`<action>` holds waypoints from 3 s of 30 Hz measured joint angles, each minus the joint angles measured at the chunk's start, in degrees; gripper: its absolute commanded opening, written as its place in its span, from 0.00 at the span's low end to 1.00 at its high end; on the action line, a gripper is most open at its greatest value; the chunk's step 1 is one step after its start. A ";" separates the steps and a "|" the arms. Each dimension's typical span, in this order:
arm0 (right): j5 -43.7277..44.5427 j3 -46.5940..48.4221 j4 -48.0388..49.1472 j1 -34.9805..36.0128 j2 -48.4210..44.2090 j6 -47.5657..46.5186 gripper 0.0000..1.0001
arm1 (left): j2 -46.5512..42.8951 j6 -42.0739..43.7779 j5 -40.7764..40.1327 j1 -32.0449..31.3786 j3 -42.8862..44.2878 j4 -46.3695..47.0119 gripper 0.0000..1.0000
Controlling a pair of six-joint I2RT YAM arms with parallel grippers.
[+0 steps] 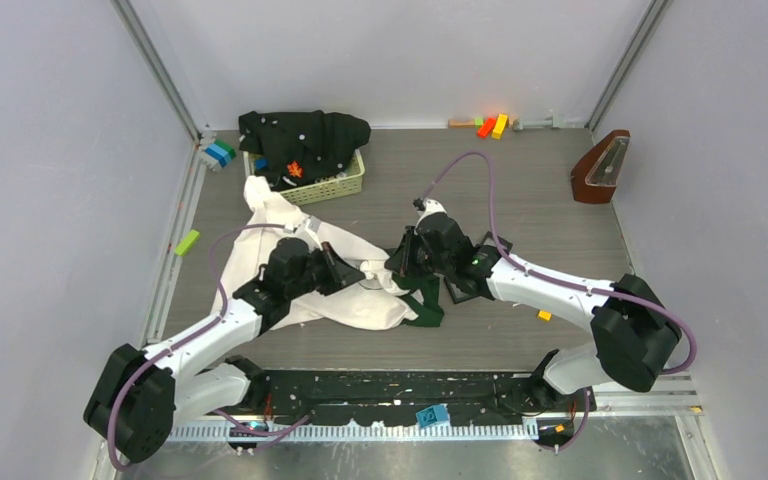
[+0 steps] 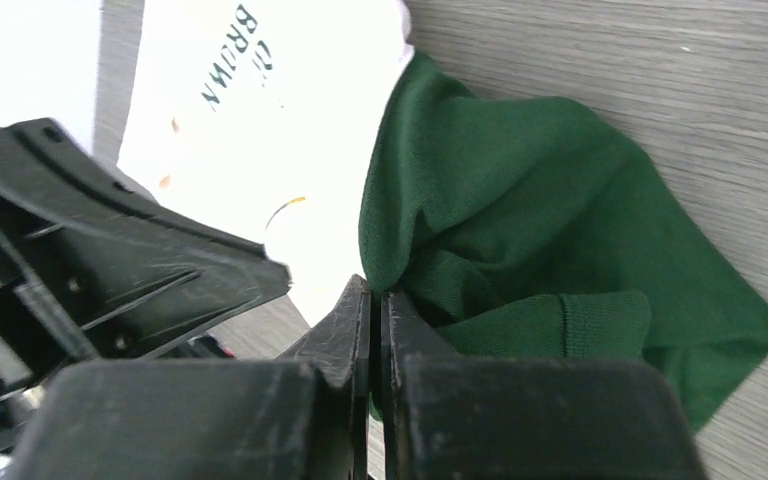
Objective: Remove the brooch from the garment
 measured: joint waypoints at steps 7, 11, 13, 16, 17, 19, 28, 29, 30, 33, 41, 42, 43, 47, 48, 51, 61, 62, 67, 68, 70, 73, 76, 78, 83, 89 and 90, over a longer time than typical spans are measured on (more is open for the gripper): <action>3.63 0.87 -4.26 0.09 0.61 -0.15 0.00 | 1.40 3.17 3.17 1.09 2.36 -2.03 0.56; 4.15 0.87 -4.76 0.07 0.61 0.37 0.00 | 2.29 4.46 4.81 2.43 2.58 -2.14 0.60; 4.02 0.87 -4.44 0.04 0.61 1.46 0.00 | 2.60 4.50 5.20 2.64 2.25 -1.46 0.59; 2.84 0.85 -3.76 0.07 0.61 3.34 0.01 | 2.82 4.20 5.35 2.62 0.87 0.24 0.59; 2.25 0.85 -3.45 0.07 0.61 3.98 0.01 | 2.95 4.04 5.31 2.62 0.37 0.68 0.61; 1.14 0.85 -2.80 0.04 0.74 4.85 0.01 | 3.54 3.56 5.27 2.62 -0.09 1.03 0.68; -4.57 0.85 -0.17 0.04 3.91 5.68 0.01 | 6.12 2.34 5.18 2.84 0.72 2.25 0.58; -4.98 0.85 -0.09 0.04 4.07 5.70 0.01 | 6.12 2.10 5.16 2.95 0.81 2.43 0.53; -5.22 0.85 0.02 0.04 4.13 5.73 0.01 | 6.12 1.90 5.11 3.06 0.96 2.47 0.47; -6.03 0.85 0.28 0.04 4.15 5.79 0.01 | 6.58 1.68 5.07 3.43 1.44 2.51 0.39; -6.75 0.85 0.48 0.04 4.15 5.75 0.01 | 10.54 1.62 5.60 3.72 1.81 2.56 0.03; -6.84 0.85 0.48 0.04 4.15 5.75 0.01 | 10.84 1.68 5.64 3.76 1.81 2.54 0.00; -6.93 0.83 0.48 0.07 4.15 5.73 0.01 | 11.02 1.81 5.68 3.80 1.81 2.51 0.00; -6.95 0.57 0.42 0.07 4.15 5.25 0.01 | 11.02 2.47 5.84 4.15 2.01 2.34 0.00; -6.93 0.42 0.44 0.07 4.15 5.05 0.01 | 10.99 2.93 5.97 4.24 2.03 2.32 0.00; -6.88 0.02 0.11 0.07 4.15 4.35 0.00 | 10.93 4.57 7.06 4.44 2.05 2.16 0.00; -6.49 -0.13 0.13 0.07 4.68 3.04 0.01 | 11.69 6.60 10.19 4.44 2.08 1.86 0.30; -6.54 -0.13 0.17 0.07 4.92 3.04 0.01 | 11.91 6.56 10.32 4.44 2.08 1.84 0.33; -7.02 -0.13 0.46 0.07 5.81 3.04 0.01 | 13.86 4.79 11.37 4.50 2.05 2.64 0.36; -7.13 -0.13 0.48 0.07 5.84 3.04 0.01 | 14.40 4.37 11.74 4.59 1.99 3.21 0.36; -7.19 -0.13 0.50 0.07 5.84 3.04 0.01 | 15.63 3.45 12.63 4.90 1.90 4.57 0.35; -7.28 -0.13 0.50 0.07 5.86 3.04 0.00 | 17.86 2.45 13.92 5.27 1.90 6.43 0.35; -7.30 -0.20 0.52 0.07 5.84 3.02 0.01 | 19.43 1.27 14.91 5.31 1.68 8.11 0.22; -7.30 -0.35 0.55 0.07 5.84 2.99 0.01 | 20.02 0.35 15.56 5.35 1.18 9.68 0.17; -7.39 -0.61 0.63 0.07 5.84 2.82 0.00 | 21.70 -1.79 16.92 5.57 0.04 13.62 0.32; -7.34 -0.76 0.92 0.04 5.84 2.75 0.01 | 24.76 -4.92 18.69 5.68 -0.50 18.08 0.23; -7.34 -0.87 0.96 0.04 5.84 2.75 0.01 | 25.31 -5.79 18.97 5.68 -0.68 18.99 0.18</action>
